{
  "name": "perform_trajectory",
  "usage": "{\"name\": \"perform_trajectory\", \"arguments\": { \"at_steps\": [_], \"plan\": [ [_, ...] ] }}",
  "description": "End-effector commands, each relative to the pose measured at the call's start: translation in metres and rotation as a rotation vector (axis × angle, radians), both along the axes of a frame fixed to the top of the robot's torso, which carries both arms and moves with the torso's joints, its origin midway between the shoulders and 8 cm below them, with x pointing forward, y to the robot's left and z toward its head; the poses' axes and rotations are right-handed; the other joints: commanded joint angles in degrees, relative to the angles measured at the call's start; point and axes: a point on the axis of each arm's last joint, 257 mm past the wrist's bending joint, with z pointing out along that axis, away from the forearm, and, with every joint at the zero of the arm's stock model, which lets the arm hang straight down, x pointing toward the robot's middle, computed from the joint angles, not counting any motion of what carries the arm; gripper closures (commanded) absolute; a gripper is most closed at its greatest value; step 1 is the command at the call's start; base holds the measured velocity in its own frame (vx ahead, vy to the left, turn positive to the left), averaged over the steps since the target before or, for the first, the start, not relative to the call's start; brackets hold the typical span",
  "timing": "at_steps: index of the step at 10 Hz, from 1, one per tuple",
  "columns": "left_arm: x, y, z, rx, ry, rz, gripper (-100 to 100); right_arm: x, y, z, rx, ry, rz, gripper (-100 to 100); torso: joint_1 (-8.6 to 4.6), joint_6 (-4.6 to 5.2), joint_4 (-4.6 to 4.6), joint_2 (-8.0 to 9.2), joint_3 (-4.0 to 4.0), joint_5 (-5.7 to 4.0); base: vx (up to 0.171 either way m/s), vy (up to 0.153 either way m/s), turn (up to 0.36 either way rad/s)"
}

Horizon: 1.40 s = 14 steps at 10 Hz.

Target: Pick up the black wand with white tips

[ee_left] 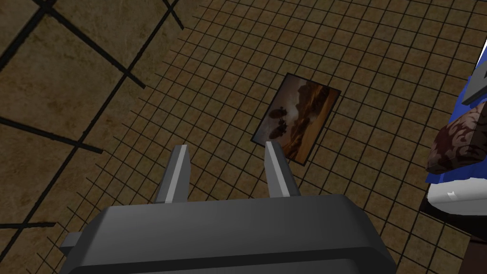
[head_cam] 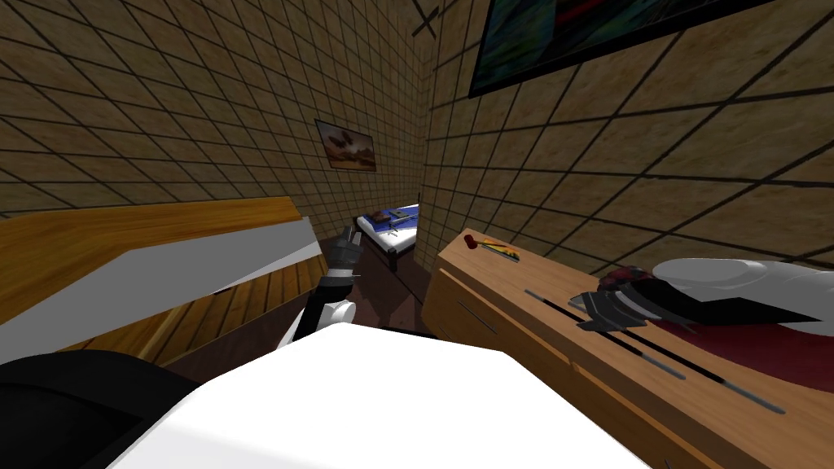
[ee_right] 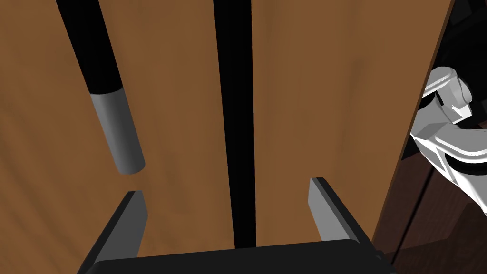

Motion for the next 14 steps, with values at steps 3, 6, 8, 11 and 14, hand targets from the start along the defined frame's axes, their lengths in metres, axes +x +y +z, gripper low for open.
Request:
{"name": "perform_trajectory", "arguments": {
  "at_steps": [3, 6, 8, 11, 14],
  "plan": [
    [0.000, 0.000, 0.000, 0.000, 0.000, 0.000, 0, -0.029, -0.012, -0.026, 0.001, 0.001, -0.031, -100, -0.07, -0.01, -0.02, -0.06, -0.03, -0.03, 0.038, 0.001, 0.104],
    [0.000, 0.000, 0.000, 0.000, 0.000, 0.000, 0, -0.023, -0.010, -0.022, 0.001, 0.003, -0.026, 100, -0.13, -0.05, -0.02, -0.05, -0.04, -0.08, 0.007, 0.001, 0.002],
    [0.000, 0.000, 0.000, 0.000, 0.000, 0.000, 0, -0.023, -0.009, -0.022, 0.002, 0.003, -0.025, 100, -0.17, -0.03, -0.03, -0.07, -0.05, -0.10, 0.000, 0.000, 0.000],
    [0.000, 0.000, 0.000, 0.000, 0.000, 0.000, 0, -0.008, -0.004, -0.008, 0.001, 0.000, -0.009, 100, -0.18, -0.04, -0.03, -0.06, -0.04, -0.10, -0.011, -0.003, -0.046],
    [0.000, 0.000, 0.000, 0.000, 0.000, 0.000, 0, -0.009, -0.004, -0.009, 0.001, 0.000, -0.010, 0, -0.18, -0.01, 0.01, 0.06, 0.03, -0.10, -0.019, -0.005, -0.029]
  ]
}}
